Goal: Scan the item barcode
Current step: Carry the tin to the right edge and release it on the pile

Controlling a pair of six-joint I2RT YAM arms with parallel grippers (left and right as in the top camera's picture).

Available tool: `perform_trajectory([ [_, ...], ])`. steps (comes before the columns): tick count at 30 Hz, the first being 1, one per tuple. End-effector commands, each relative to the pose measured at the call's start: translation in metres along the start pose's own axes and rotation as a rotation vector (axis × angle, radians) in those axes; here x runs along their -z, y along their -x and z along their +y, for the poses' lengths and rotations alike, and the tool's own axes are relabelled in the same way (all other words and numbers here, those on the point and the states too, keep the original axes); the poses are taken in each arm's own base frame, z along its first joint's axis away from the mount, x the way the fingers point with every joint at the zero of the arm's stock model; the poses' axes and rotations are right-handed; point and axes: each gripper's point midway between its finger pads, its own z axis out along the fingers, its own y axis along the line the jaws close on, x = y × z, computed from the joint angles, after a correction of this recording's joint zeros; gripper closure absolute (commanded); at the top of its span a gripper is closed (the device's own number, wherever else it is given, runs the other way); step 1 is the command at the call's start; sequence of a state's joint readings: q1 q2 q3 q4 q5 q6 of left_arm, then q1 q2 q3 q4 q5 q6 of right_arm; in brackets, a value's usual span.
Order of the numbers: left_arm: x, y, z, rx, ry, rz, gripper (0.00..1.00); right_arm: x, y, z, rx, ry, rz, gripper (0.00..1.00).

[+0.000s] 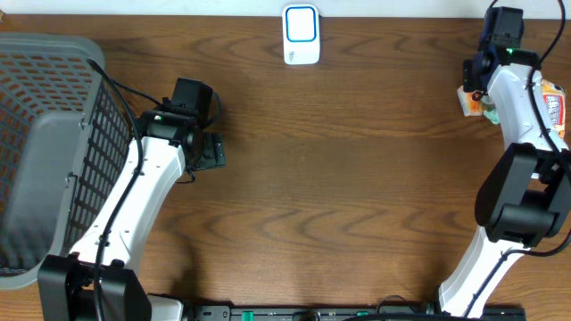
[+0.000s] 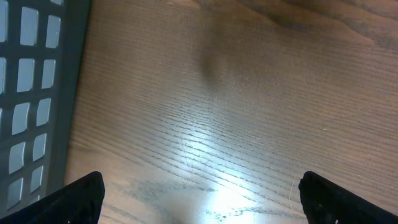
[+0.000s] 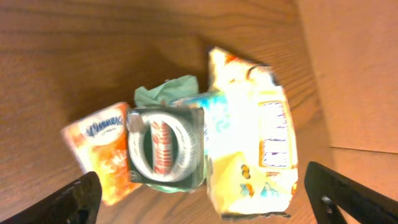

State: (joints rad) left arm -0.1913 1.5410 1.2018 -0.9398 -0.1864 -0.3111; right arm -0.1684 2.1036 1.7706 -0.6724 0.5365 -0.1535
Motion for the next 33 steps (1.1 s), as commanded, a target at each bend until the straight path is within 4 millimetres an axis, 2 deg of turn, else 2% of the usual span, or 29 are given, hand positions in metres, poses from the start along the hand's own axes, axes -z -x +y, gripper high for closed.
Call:
perform_trajectory([
  [1,0.004,0.002,0.004,0.013,0.005,-0.013,0.02,0.0,-0.003,0.013,-0.044,0.072,0.01,0.01],
  [5,0.004,0.002,0.004,0.013,0.005,-0.013,0.02,0.01,-0.003,0.02,-0.058,0.084,0.011,0.01],
  [9,0.004,0.002,0.004,0.013,0.005,-0.013,0.02,0.033,0.004,0.02,-0.122,0.097,-0.015,0.01],
  [12,0.004,0.002,0.004,0.013,0.005,-0.013,0.02,0.063,0.009,0.02,-0.168,0.133,-0.04,0.01],
  [15,0.004,0.002,0.004,0.013,0.005,-0.013,0.02,0.106,0.011,0.029,-0.188,0.249,-0.068,0.01],
  [19,0.004,0.002,0.004,0.013,0.005,-0.013,0.02,0.174,0.013,0.045,-0.19,0.478,-0.125,0.01],
  [22,0.004,0.002,0.004,0.013,0.005,-0.013,0.02,0.215,0.013,0.047,-0.178,0.564,-0.181,0.01],
  [26,0.004,0.002,0.004,0.013,0.005,-0.013,0.02,0.254,0.008,0.05,-0.162,0.603,-0.226,0.01],
  [33,0.004,0.002,0.004,0.013,0.005,-0.013,0.02,0.286,-0.023,0.061,-0.074,0.64,-0.18,0.01],
])
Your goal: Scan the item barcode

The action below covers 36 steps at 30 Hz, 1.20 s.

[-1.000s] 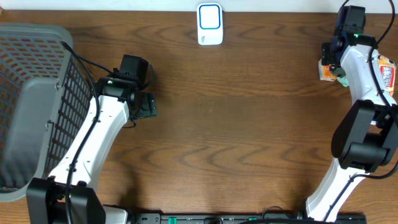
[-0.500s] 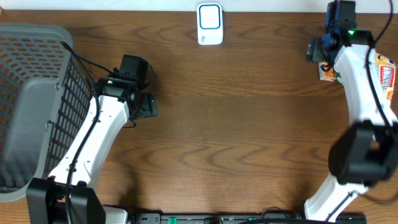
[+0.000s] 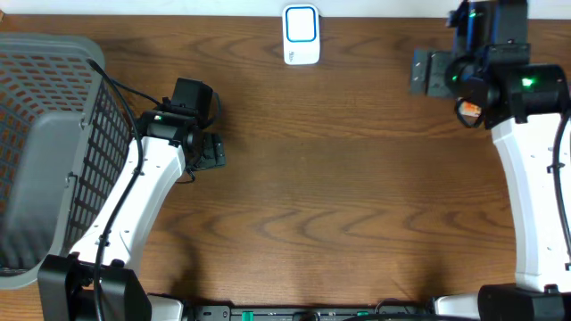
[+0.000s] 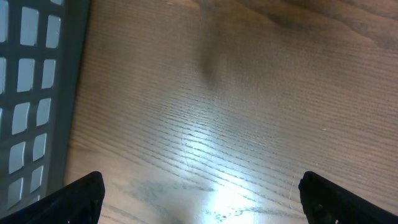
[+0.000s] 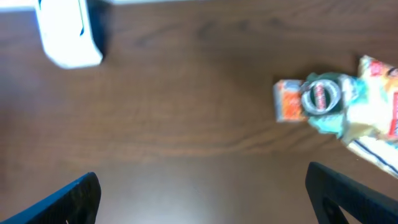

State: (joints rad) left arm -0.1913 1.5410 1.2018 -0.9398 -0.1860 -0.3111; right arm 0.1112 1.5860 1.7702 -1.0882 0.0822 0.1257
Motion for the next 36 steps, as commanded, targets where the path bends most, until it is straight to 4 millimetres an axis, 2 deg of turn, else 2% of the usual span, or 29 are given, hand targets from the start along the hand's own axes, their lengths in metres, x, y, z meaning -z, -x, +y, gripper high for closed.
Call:
perform_trajectory([
  [1,0.004,0.002,0.004,0.013,0.006,-0.013,0.02,0.016,-0.009,0.014,0.015,0.033,0.01,0.01],
  [5,0.004,0.002,0.004,0.012,0.006,-0.013,0.03,0.026,-0.018,0.026,0.046,0.049,0.026,0.01],
  [8,0.004,0.002,0.004,0.013,0.006,-0.013,0.02,0.042,-0.023,0.033,0.066,0.068,0.013,0.01],
  [13,0.004,0.002,0.004,0.013,0.006,-0.013,0.02,0.077,-0.024,0.052,0.096,0.125,-0.061,0.01],
  [14,0.004,0.002,0.004,0.013,0.006,-0.013,0.02,0.092,-0.025,0.061,0.118,0.152,-0.096,0.01],
  [20,0.004,0.002,0.004,0.013,0.006,-0.013,0.02,0.134,-0.034,0.07,0.174,0.169,-0.198,0.01],
  [24,0.004,0.002,0.004,0.013,0.006,-0.013,0.02,0.142,-0.058,0.073,0.205,0.192,-0.23,0.01],
  [28,0.004,0.002,0.004,0.013,0.006,-0.013,0.02,0.138,-0.089,0.07,0.216,0.227,-0.265,0.01],
  [32,0.004,0.002,0.004,0.013,0.006,-0.013,0.02,0.138,-0.113,0.064,0.128,0.285,-0.305,0.01],
  [36,0.004,0.002,0.004,0.013,0.006,-0.013,0.03,0.142,-0.129,0.055,0.097,0.296,-0.322,0.01],
])
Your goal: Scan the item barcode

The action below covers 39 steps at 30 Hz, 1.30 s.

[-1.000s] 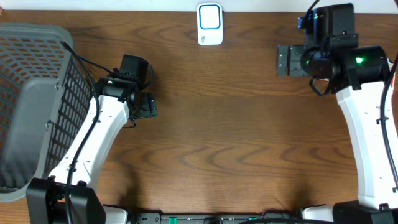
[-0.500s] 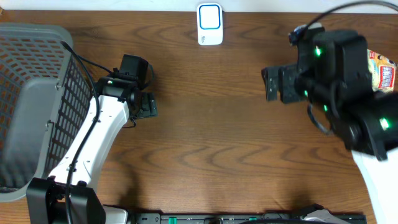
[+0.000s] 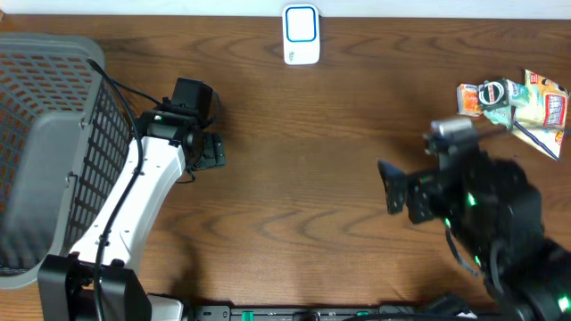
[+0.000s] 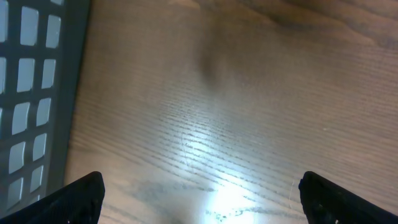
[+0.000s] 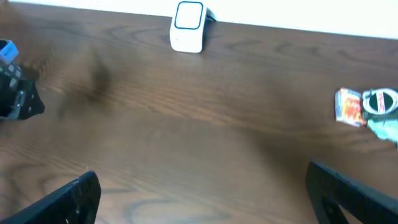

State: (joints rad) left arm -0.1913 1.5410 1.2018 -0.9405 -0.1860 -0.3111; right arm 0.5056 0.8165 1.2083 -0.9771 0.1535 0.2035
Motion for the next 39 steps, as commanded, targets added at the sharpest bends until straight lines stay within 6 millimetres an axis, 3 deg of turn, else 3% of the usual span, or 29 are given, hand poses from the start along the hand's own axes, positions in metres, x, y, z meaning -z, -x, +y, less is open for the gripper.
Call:
perform_trajectory([
  [1,0.004,0.002,0.004,0.013,0.005,-0.014,0.02,0.011,-0.009,-0.002,-0.053,0.012,-0.025,0.01],
  [25,0.004,0.002,0.004,0.013,0.005,-0.014,0.02,0.019,-0.069,-0.01,-0.019,-0.011,0.217,0.01],
  [39,0.004,0.002,0.004,0.013,0.005,-0.014,0.02,0.021,-0.075,-0.018,-0.033,-0.04,0.233,0.01],
])
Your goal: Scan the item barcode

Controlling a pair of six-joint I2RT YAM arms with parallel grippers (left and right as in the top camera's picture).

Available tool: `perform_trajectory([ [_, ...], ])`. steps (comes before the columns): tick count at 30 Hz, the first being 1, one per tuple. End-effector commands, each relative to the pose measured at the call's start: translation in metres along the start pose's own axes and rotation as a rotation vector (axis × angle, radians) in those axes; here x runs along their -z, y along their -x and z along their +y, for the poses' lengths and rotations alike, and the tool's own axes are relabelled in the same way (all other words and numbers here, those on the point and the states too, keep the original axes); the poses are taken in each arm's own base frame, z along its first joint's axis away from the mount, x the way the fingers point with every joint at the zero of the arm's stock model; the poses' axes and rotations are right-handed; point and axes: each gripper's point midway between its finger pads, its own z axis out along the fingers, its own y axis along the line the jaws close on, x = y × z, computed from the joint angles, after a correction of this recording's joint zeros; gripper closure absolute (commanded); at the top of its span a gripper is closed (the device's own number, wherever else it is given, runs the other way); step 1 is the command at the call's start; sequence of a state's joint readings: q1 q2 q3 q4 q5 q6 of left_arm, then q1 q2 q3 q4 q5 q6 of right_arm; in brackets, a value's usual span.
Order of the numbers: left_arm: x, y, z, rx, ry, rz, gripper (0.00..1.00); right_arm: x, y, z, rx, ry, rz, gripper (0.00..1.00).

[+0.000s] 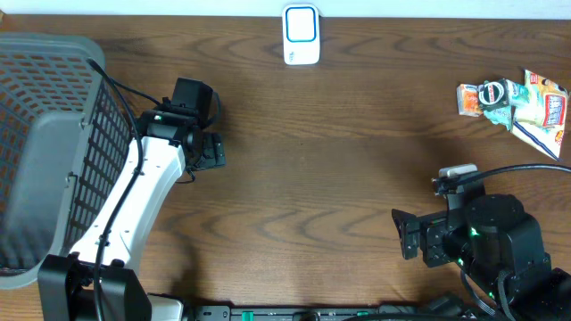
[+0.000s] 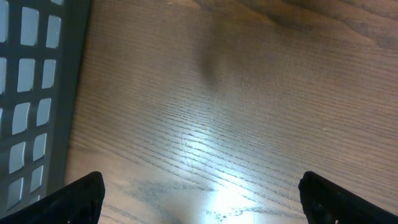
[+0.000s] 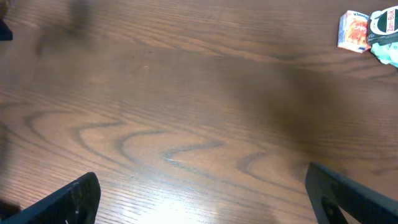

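The white-and-blue scanner [image 1: 301, 34] stands at the back edge. A pile of items lies at the far right: an orange tissue pack [image 1: 469, 98], a round tin [image 1: 492, 92] and a yellow snack bag [image 1: 540, 109]. In the right wrist view only the orange pack [image 3: 353, 30] and the tin's edge [image 3: 385, 23] show, far off. My right gripper [image 1: 406, 234] is near the front right, well short of the pile, open and empty [image 3: 202, 196]. The left gripper [image 1: 212, 153] hangs open over bare wood [image 2: 199, 199] beside the basket.
A large grey mesh basket [image 1: 45, 152] fills the left side, and its wall [image 2: 31, 93] shows in the left wrist view. The table's wooden top [image 1: 312, 178] spans the middle between the arms.
My right gripper has moved from mid-table on the right toward the front edge, and the scanner has left its wrist view. The left arm and the pile have not moved.
My right gripper was open right over the pile at the far right. Then it was left of the pile near the back, then at mid-table, and now near the front edge, empty throughout. The left arm stayed by the basket.
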State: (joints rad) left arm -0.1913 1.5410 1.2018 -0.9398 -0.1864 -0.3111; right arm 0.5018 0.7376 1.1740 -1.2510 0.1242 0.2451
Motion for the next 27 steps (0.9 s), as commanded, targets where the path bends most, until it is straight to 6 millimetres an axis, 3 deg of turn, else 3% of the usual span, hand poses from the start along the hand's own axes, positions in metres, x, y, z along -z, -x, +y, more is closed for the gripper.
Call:
perform_trajectory([
  [1,0.004,0.002,0.004,0.013,0.005,-0.013,0.03,0.0,-0.004,-0.007,-0.033,-0.022,0.002,0.01],
  [5,0.004,0.002,0.004,0.013,0.005,-0.013,0.02,-0.004,-0.002,-0.023,-0.113,-0.061,-0.062,0.01],
  [14,0.004,0.002,0.004,0.013,0.005,-0.013,0.02,-0.035,-0.01,-0.05,-0.224,-0.101,-0.331,0.01],
  [27,0.004,0.002,0.004,0.013,0.005,-0.013,0.02,-0.068,-0.019,-0.061,-0.241,-0.048,-0.647,0.01],
])
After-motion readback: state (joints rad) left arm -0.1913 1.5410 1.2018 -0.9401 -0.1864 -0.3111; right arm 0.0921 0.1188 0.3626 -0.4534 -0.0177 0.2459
